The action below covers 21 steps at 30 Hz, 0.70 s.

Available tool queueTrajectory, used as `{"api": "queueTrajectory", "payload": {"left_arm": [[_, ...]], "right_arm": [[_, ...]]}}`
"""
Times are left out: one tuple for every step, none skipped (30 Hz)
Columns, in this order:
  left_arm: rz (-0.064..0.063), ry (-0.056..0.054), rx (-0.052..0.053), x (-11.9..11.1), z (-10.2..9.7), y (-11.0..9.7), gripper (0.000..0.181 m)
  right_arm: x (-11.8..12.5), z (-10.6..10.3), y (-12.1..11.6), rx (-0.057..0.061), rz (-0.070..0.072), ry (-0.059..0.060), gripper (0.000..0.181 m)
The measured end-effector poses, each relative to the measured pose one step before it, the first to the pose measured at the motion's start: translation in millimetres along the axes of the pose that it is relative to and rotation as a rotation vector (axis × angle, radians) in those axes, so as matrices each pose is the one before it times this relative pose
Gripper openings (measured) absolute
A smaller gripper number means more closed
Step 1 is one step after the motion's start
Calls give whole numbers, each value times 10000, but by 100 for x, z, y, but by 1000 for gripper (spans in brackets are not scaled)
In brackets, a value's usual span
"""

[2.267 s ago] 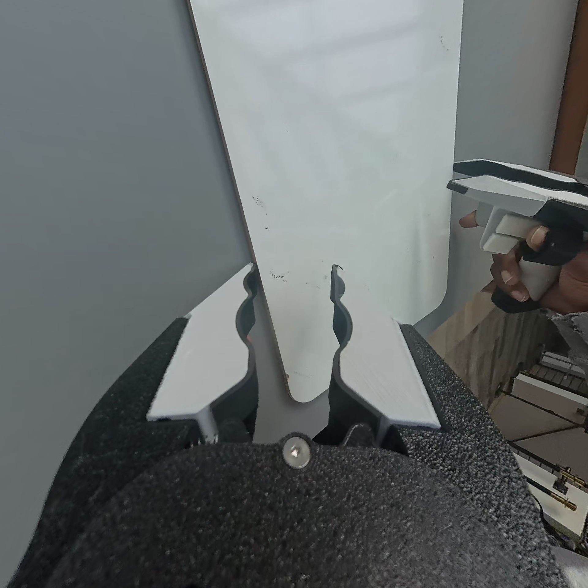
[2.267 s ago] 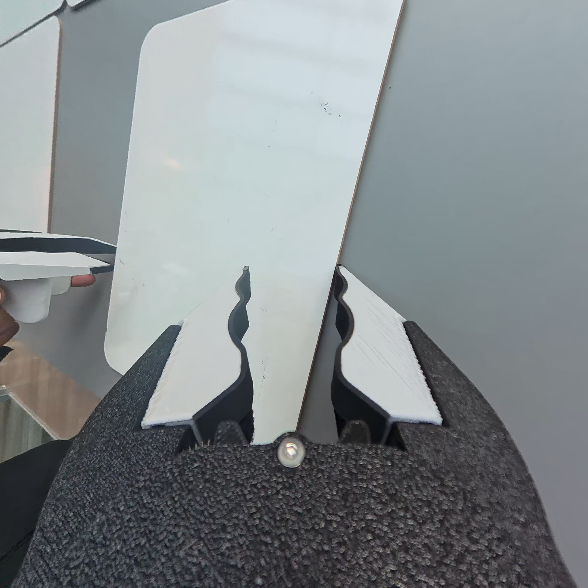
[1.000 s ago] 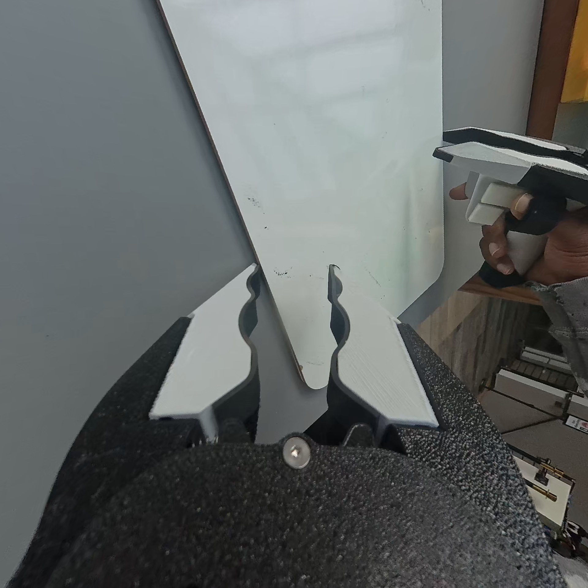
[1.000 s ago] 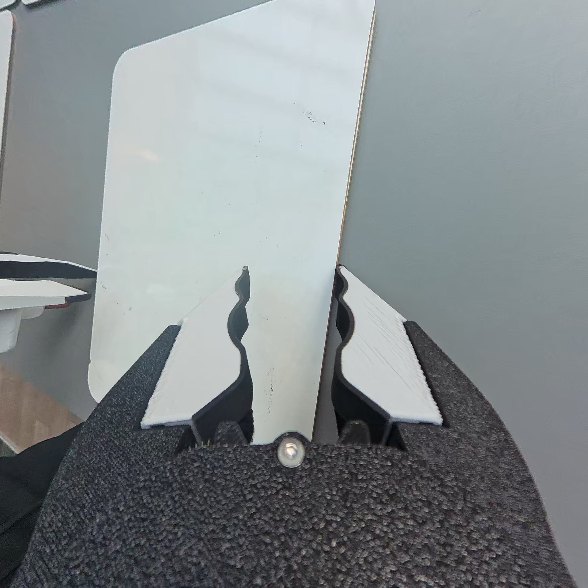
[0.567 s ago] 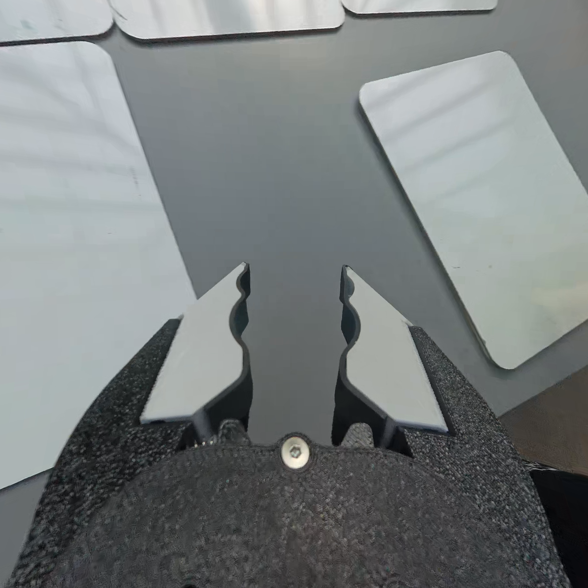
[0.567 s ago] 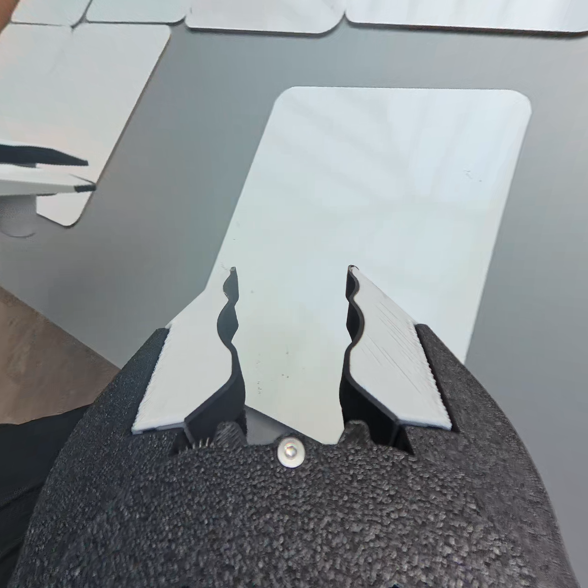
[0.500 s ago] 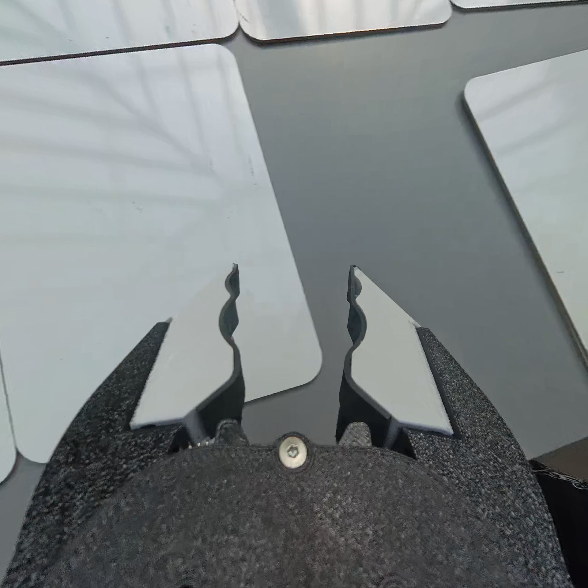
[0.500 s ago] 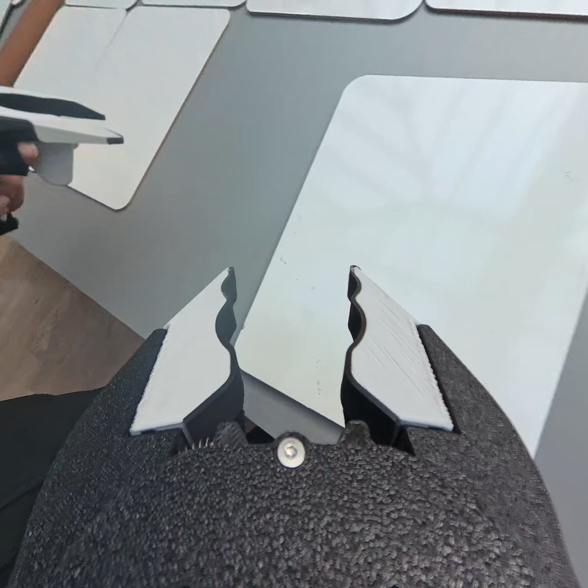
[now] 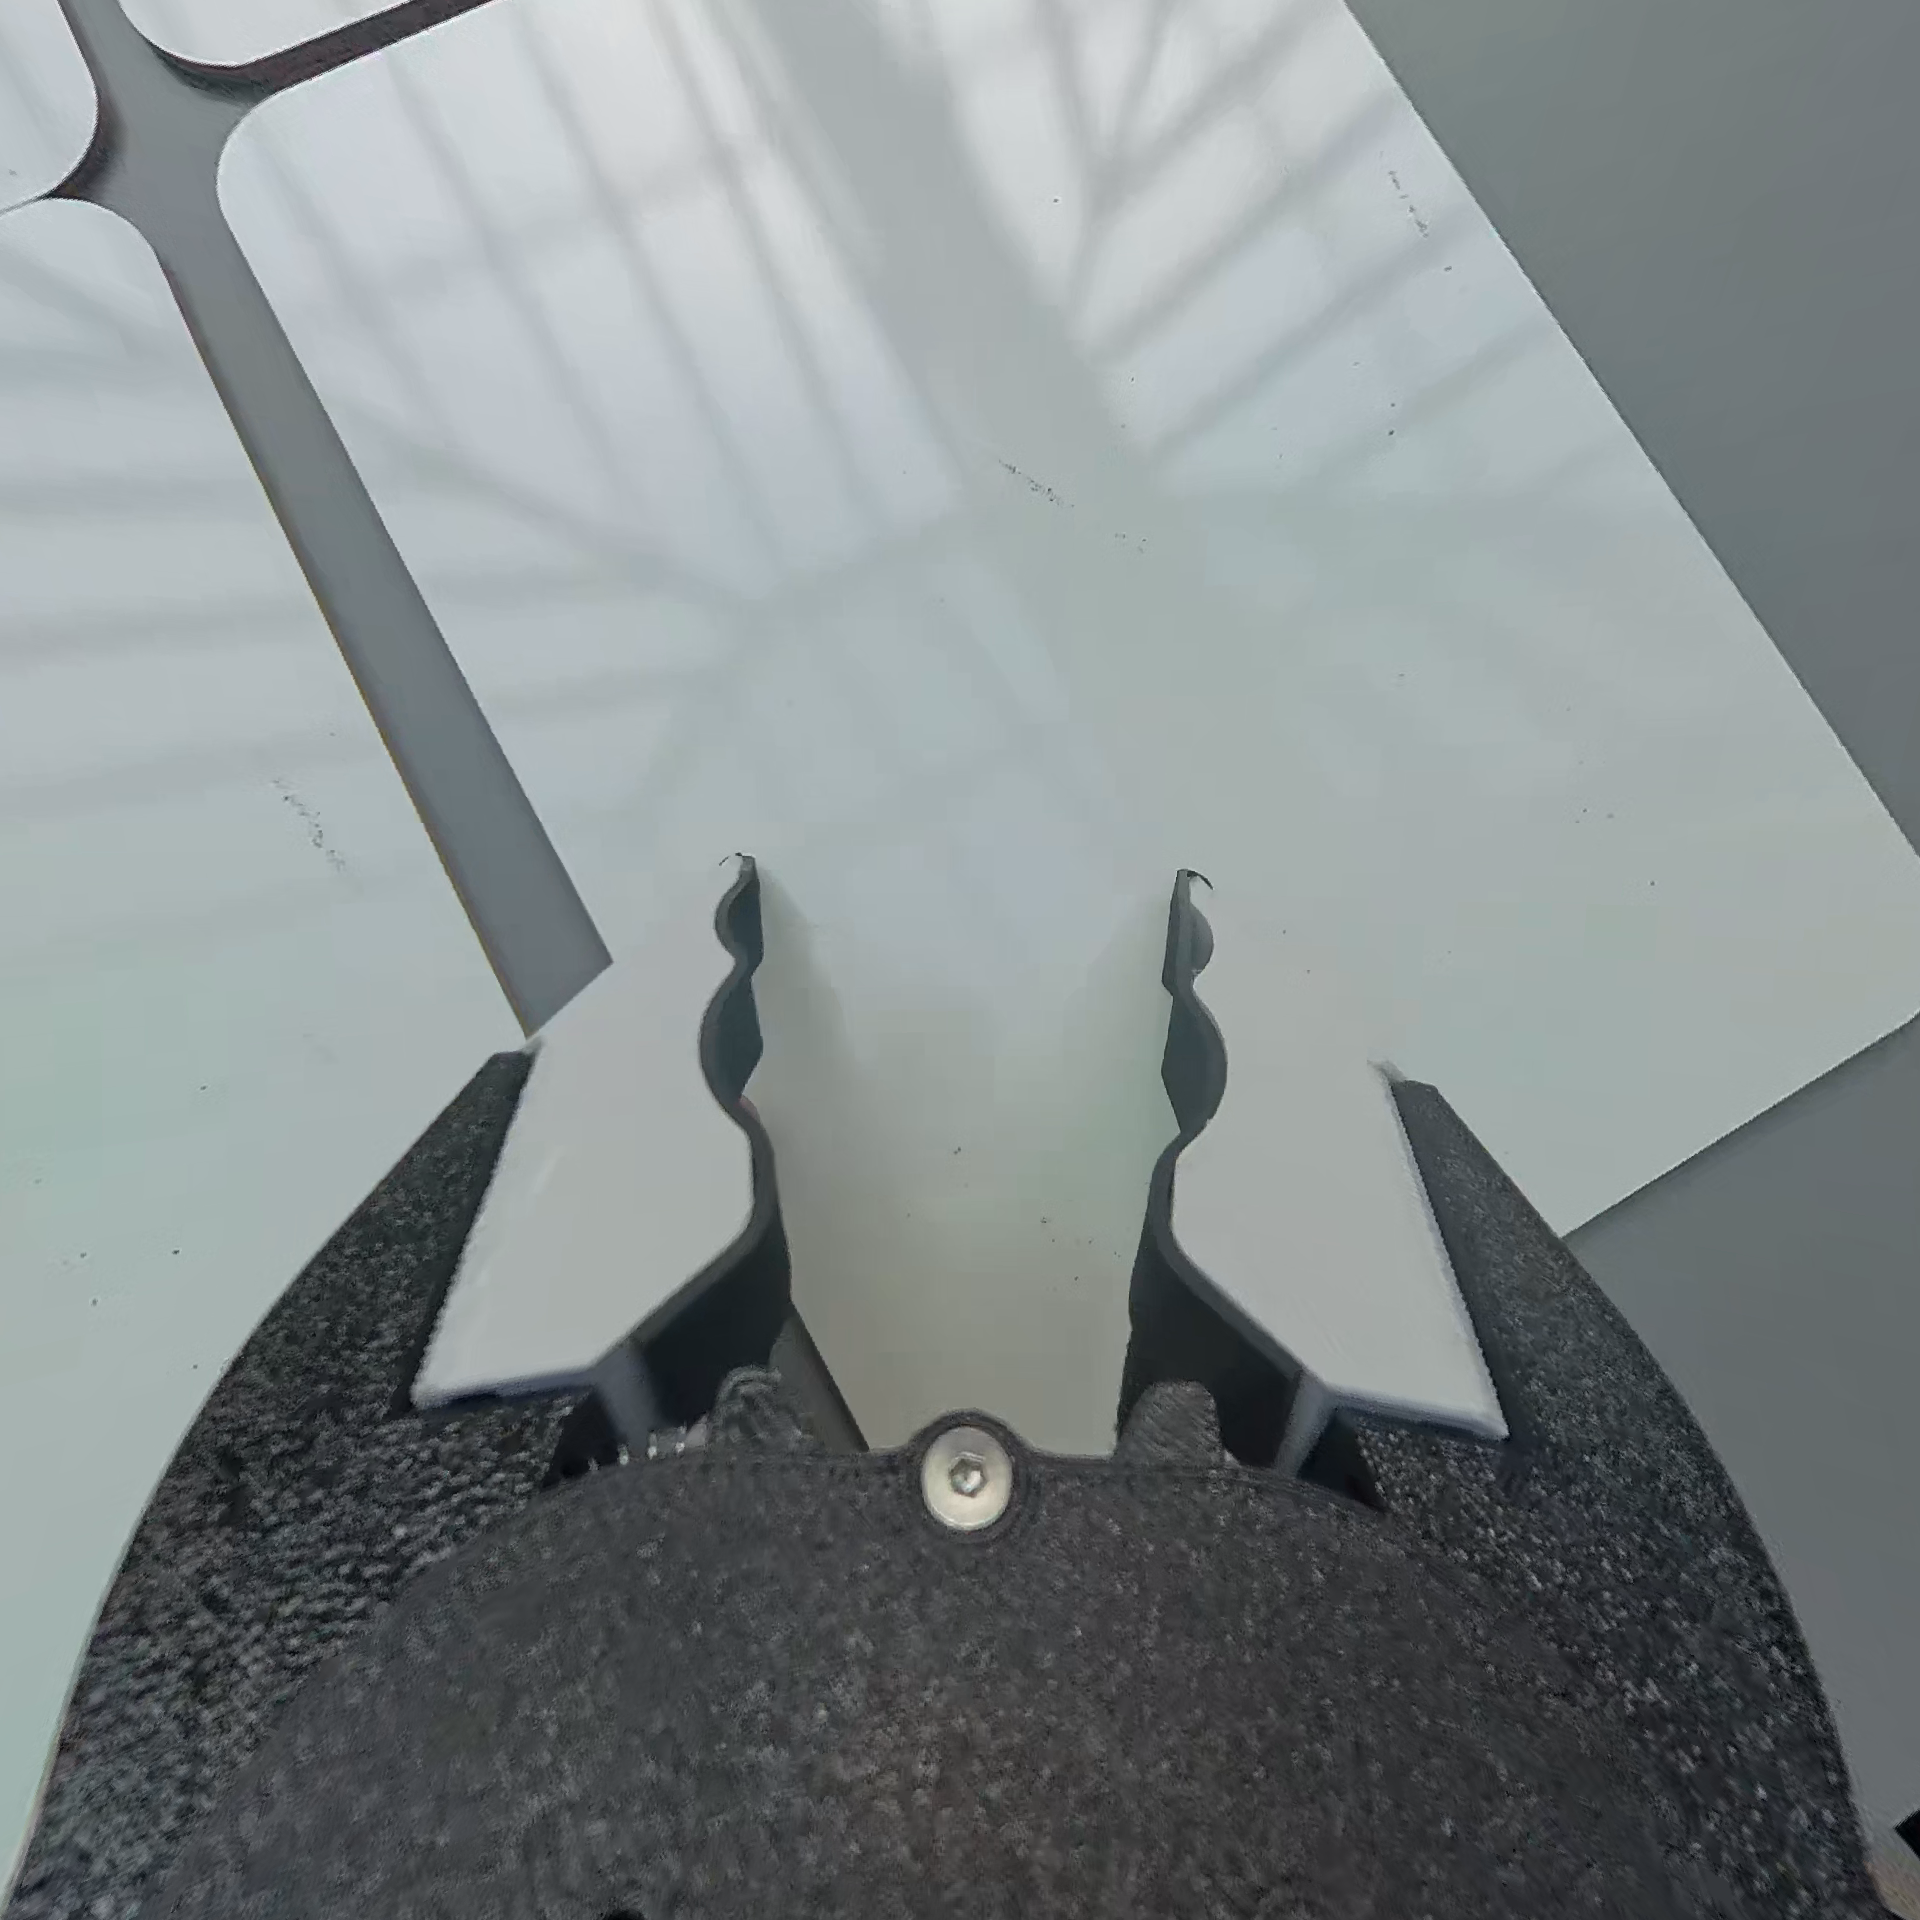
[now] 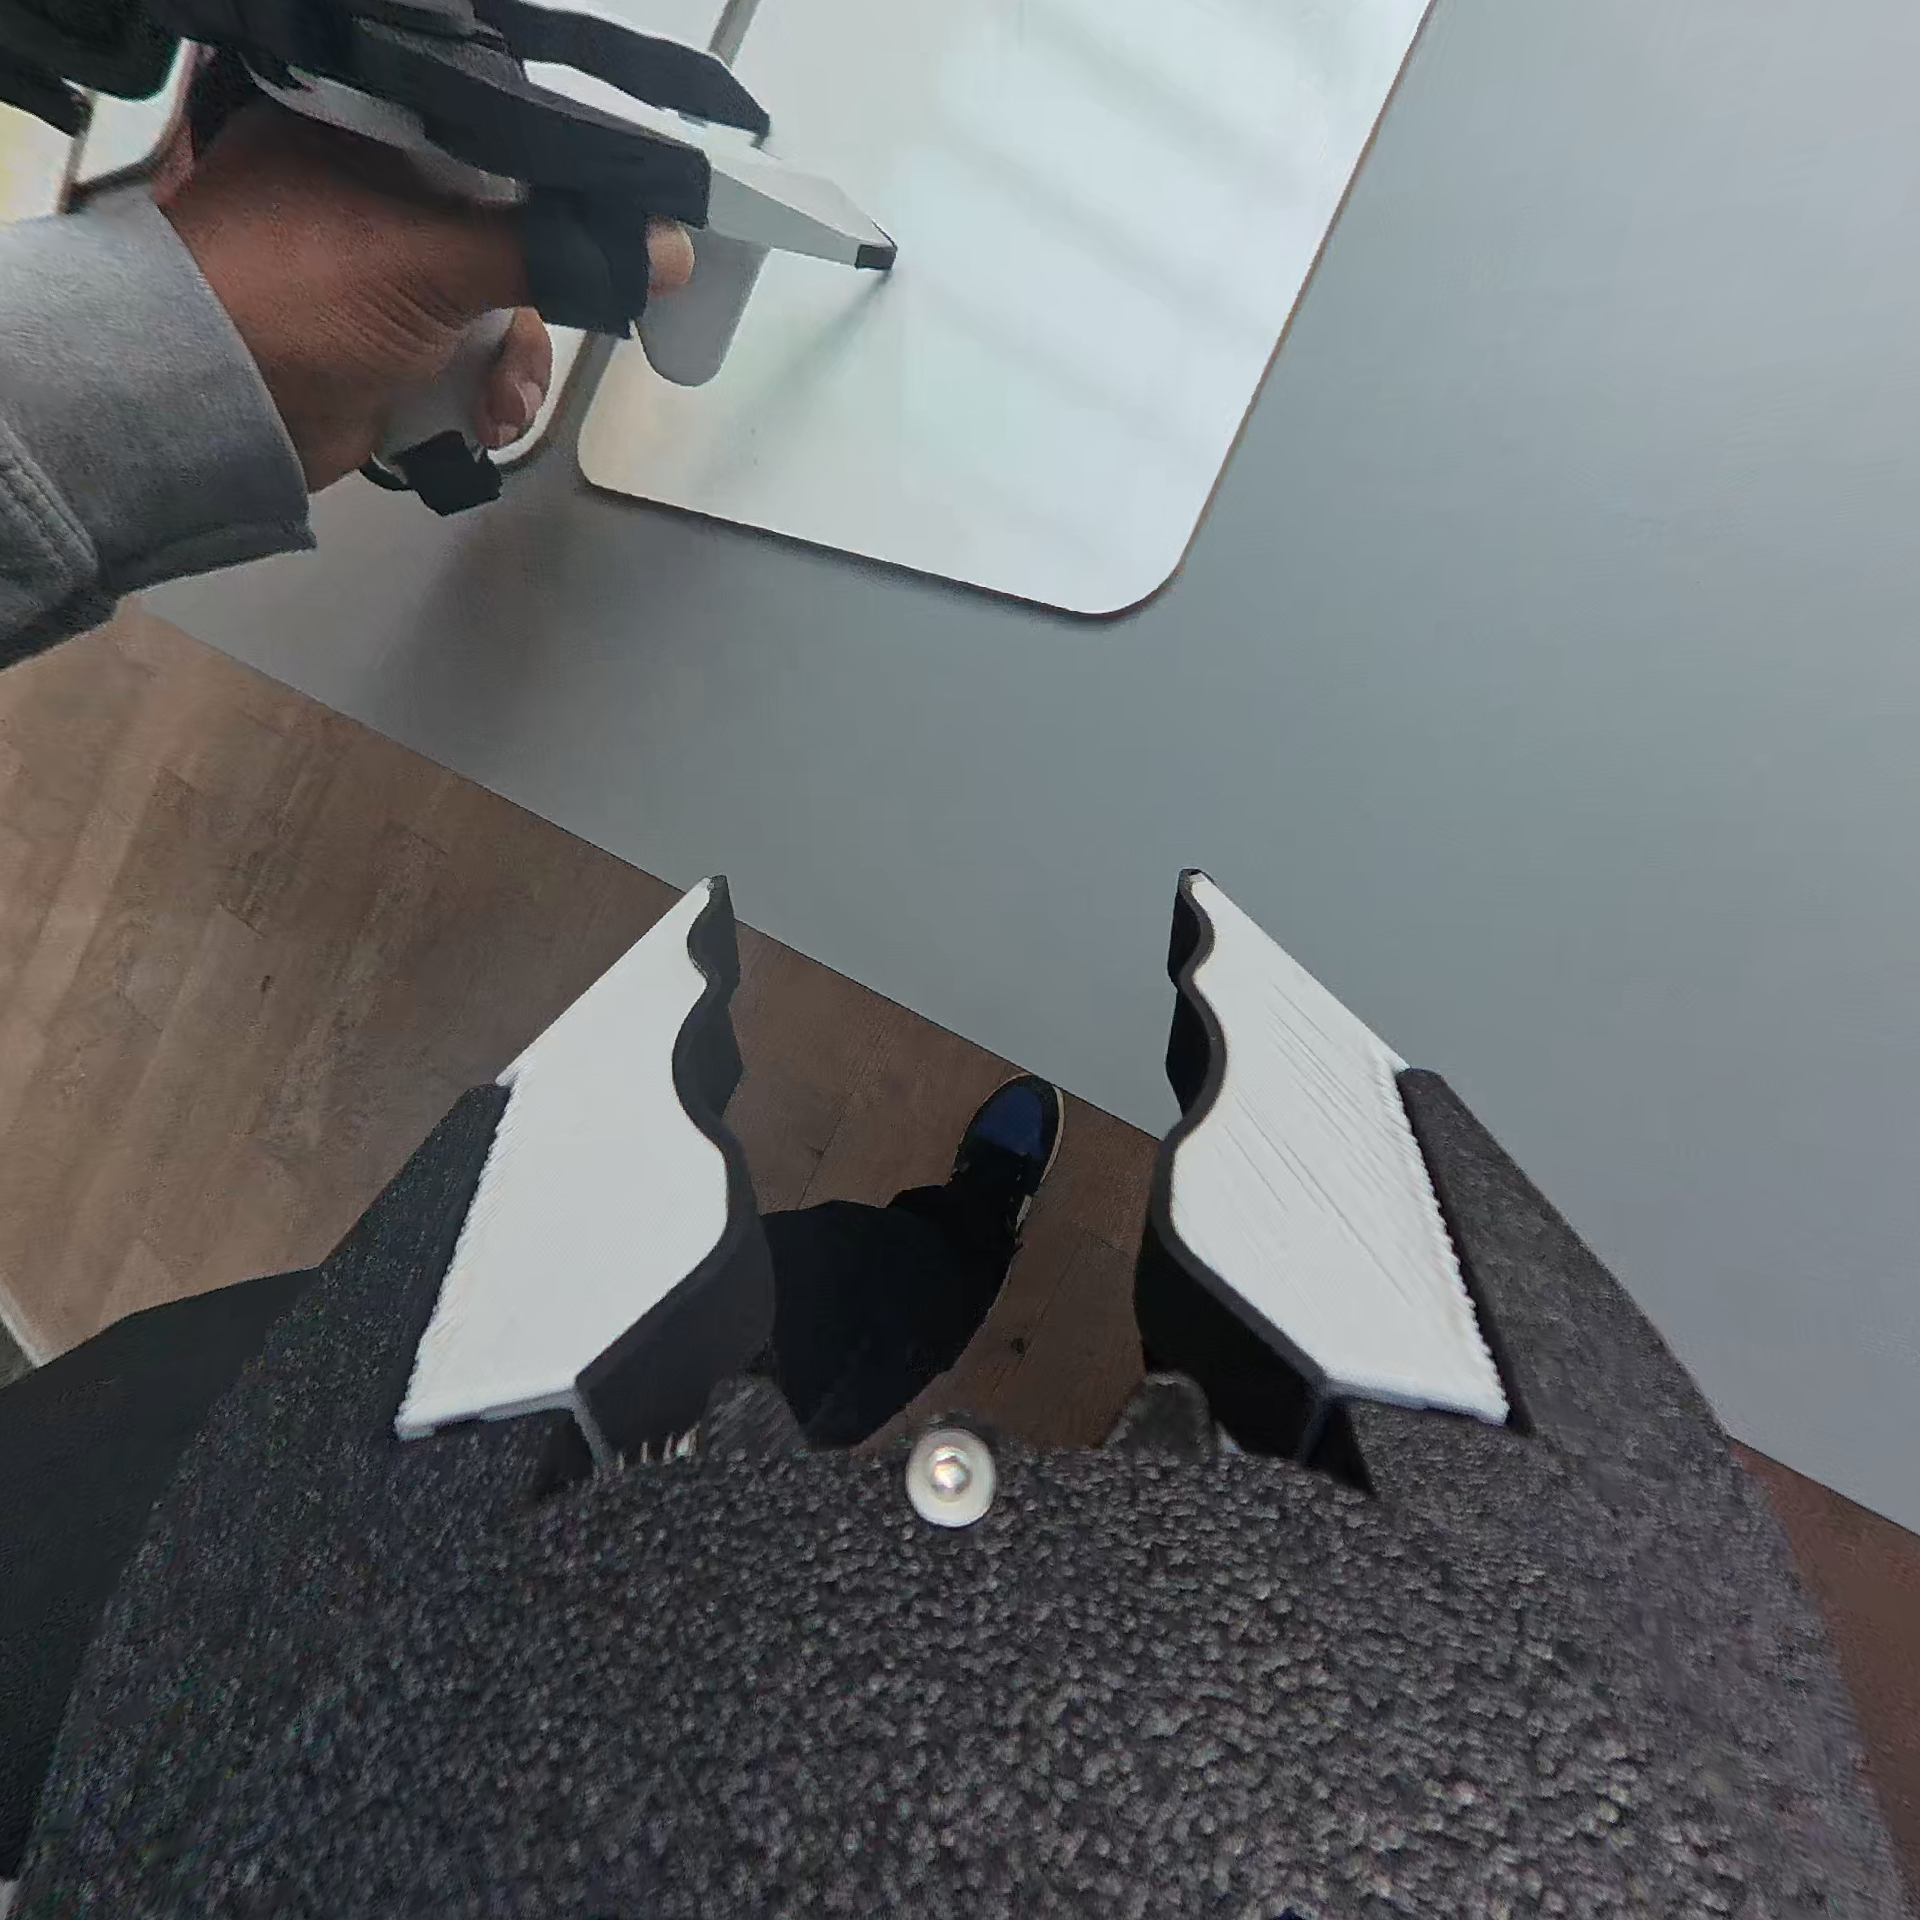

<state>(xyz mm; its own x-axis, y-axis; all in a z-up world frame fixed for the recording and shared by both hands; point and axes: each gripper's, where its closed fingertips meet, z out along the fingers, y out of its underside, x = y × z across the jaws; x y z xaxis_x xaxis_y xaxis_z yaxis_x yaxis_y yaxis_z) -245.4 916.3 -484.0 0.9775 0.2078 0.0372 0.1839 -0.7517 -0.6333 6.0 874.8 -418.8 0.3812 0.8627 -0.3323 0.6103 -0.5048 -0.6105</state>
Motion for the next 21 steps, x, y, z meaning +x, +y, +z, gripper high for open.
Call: {"api": "queueTrajectory", "payload": {"left_arm": [[224,100,32,400,-70,139,78],[135,133,38,460,-86,117,77],[135,122,39,468,-114,166,77],[116,110,48,471,-136,186,76],[107,107,37,506,-170,202,75],[112,103,16,538,-203,253,74],[122,89,1,574,-224,289,73],[107,88,-24,635,-258,344,73],[104,99,-44,685,-309,387,71],[95,98,-32,742,-339,421,70],[97,109,-12,810,-356,436,68],[97,121,-15,873,-374,480,67],[74,124,-20,922,-381,483,67],[60,115,-16,918,-387,494,66],[67,101,-16,899,-376,504,66],[79,84,-35,873,-368,496,66],[88,69,-53,860,-345,499,66],[86,63,-48,850,-334,486,66],[100,49,-35,834,-297,453,66],[110,54,-20,820,-275,432,66],[90,90,-10,870,-273,389,66]], "right_arm": [[-424,229,-37,57,158,103,83],[-327,164,-16,38,117,106,83],[-233,105,3,23,19,135,83],[-190,53,33,15,-29,124,83],[-140,19,41,21,25,110,83],[-108,-9,83,18,110,72,83],[-27,-37,115,34,111,93,83],[71,-42,197,30,57,125,83],[130,-15,340,-8,22,137,83],[153,-2,460,-22,52,113,83],[227,-13,541,-12,133,114,83],[281,-37,619,-5,207,90,82],[390,-15,741,-42,219,114,82],[545,-42,787,-8,174,181,82],[555,-67,798,25,240,147,82],[571,-94,810,19,357,128,83],[617,-160,705,73,390,158,83],[629,-245,589,144,403,169,84],[570,-278,514,185,428,138,86],[466,-244,571,145,460,60,87],[312,-160,681,78,580,-76,88]]}}
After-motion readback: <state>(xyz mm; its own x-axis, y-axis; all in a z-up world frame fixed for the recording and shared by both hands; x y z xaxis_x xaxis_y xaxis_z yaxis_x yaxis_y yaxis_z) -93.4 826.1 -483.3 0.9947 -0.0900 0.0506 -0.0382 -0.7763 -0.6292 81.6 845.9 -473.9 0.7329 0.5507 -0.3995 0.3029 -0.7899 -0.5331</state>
